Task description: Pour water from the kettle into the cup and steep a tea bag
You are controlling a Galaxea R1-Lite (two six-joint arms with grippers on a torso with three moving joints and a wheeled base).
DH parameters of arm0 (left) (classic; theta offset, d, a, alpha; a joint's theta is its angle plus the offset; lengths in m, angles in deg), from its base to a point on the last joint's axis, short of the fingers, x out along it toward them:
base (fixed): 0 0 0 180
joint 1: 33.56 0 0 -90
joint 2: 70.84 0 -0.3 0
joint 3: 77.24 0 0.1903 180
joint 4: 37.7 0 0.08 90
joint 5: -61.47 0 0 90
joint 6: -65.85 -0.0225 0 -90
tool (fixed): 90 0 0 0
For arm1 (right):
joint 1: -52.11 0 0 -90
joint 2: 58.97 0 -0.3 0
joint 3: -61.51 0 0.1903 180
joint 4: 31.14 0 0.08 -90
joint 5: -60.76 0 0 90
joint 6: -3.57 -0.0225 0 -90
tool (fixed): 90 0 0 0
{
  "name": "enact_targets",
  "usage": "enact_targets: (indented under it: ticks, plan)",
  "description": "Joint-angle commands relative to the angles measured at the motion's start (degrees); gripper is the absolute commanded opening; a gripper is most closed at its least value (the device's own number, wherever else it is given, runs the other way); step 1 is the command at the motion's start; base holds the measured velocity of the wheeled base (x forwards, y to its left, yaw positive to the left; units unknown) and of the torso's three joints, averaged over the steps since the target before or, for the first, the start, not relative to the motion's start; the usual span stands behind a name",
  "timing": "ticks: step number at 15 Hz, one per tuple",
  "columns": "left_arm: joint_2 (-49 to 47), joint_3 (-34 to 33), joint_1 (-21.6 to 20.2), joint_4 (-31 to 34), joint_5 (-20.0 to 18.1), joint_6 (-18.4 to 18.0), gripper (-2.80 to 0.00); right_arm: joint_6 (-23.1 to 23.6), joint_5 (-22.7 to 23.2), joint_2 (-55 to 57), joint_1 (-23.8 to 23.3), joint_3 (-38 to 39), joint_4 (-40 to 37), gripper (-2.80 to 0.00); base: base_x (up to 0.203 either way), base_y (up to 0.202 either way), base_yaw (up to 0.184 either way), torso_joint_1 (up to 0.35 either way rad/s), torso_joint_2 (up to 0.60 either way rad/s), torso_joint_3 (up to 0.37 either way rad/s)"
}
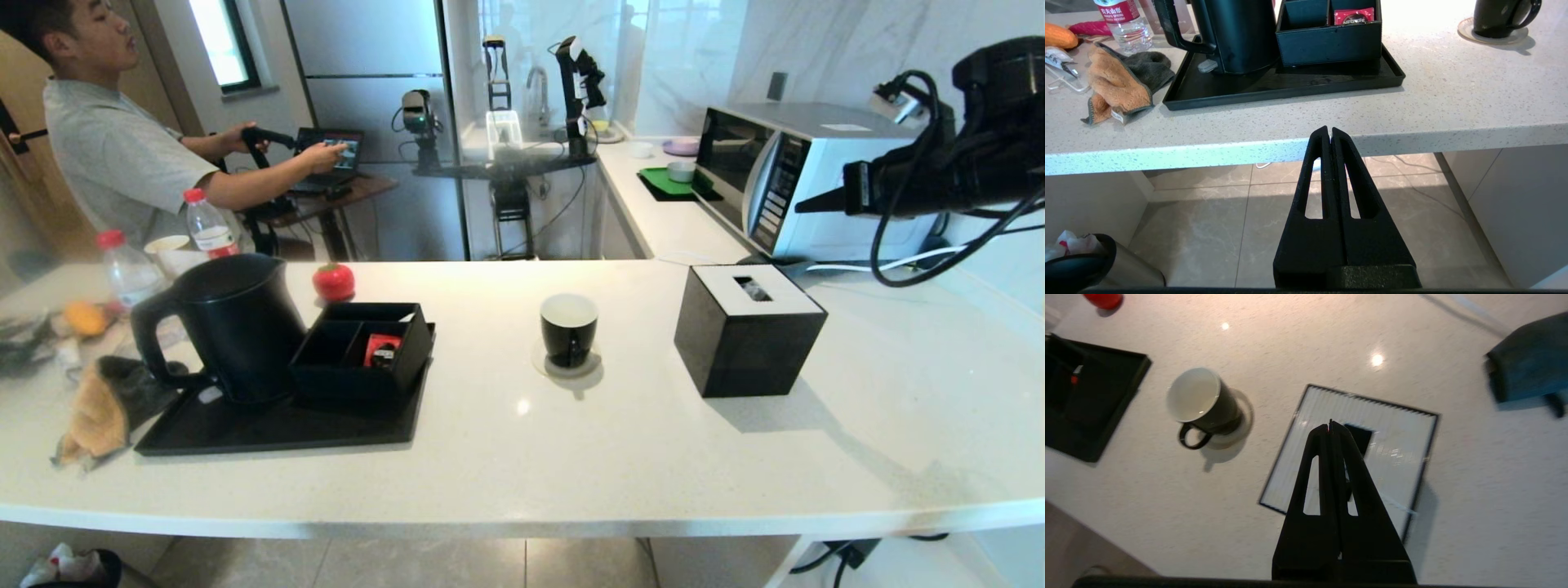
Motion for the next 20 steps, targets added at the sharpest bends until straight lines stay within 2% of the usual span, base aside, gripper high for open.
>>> enact_targets:
  ticks: [1, 3, 6, 13, 16, 20]
  plan:
    - [0.0, 0.0, -0.01, -0.02, -0.01, -0.02, -2.8, -1.93, 0.19, 1.26, 1.85, 0.08, -1.17, -2.8, 0.0, 0.0, 0.0, 0.0, 0.0, 0.0]
    - [0.0, 0.0, -0.01, -0.02, -0.01, -0.02, -2.8, -2.39, -0.51, 2.04, 2.29, 0.19, -2.89, -2.8, 0.0, 0.0, 0.0, 0.0, 0.0, 0.0]
    - [0.0, 0.0, -0.01, 0.04, -0.01, -0.02, -2.8, -4.21, -8.22, 3.41, 3.64, 0.92, -3.42, -2.8, 0.0, 0.0, 0.0, 0.0, 0.0, 0.0]
    - [0.0, 0.0, -0.01, -0.02, -0.01, -0.02, -2.8, -25.11, -16.02, 3.37, 9.54, 0.85, -3.65, -2.8, 0.0, 0.0, 0.0, 0.0, 0.0, 0.0]
    - [0.0, 0.0, -0.01, 0.0, -0.01, -0.02, -2.8, -28.08, -18.19, 3.24, 10.16, 0.67, -7.36, -2.8, 0.0, 0.0, 0.0, 0.0, 0.0, 0.0]
    - [0.0, 0.0, -0.01, -0.02, -0.01, -0.02, -2.8, -34.72, -20.0, 3.67, 10.16, 0.82, -7.61, -2.8, 0.0, 0.0, 0.0, 0.0, 0.0, 0.0]
